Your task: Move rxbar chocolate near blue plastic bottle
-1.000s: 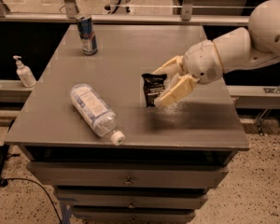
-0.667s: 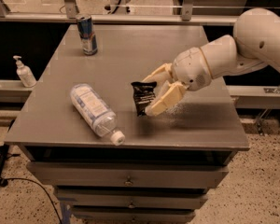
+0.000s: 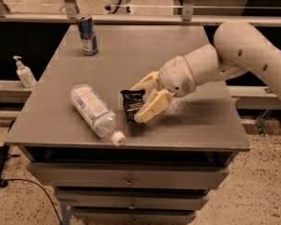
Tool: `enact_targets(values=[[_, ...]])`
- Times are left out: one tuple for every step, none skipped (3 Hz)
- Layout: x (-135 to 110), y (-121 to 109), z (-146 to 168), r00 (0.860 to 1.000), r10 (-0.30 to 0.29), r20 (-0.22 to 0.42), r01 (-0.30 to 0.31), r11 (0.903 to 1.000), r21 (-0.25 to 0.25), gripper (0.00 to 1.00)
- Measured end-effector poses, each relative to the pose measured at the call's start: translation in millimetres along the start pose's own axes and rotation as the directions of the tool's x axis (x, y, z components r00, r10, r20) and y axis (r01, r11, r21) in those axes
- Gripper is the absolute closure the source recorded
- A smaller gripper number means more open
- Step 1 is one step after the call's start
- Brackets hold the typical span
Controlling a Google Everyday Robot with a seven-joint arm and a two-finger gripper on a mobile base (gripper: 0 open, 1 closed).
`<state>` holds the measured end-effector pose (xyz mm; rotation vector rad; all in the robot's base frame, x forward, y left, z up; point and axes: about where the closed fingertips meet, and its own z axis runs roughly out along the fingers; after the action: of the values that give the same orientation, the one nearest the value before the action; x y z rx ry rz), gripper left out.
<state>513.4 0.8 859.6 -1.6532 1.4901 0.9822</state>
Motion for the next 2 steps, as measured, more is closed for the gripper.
enact_targets(values=[[4.9, -7.0, 3.5, 1.000, -0.008, -0.004, 0.008, 1.0000, -0.003, 0.35], [8.5, -11.3, 4.1, 1.000, -0.014, -0.005, 0.014, 0.9999, -0.005, 0.13]])
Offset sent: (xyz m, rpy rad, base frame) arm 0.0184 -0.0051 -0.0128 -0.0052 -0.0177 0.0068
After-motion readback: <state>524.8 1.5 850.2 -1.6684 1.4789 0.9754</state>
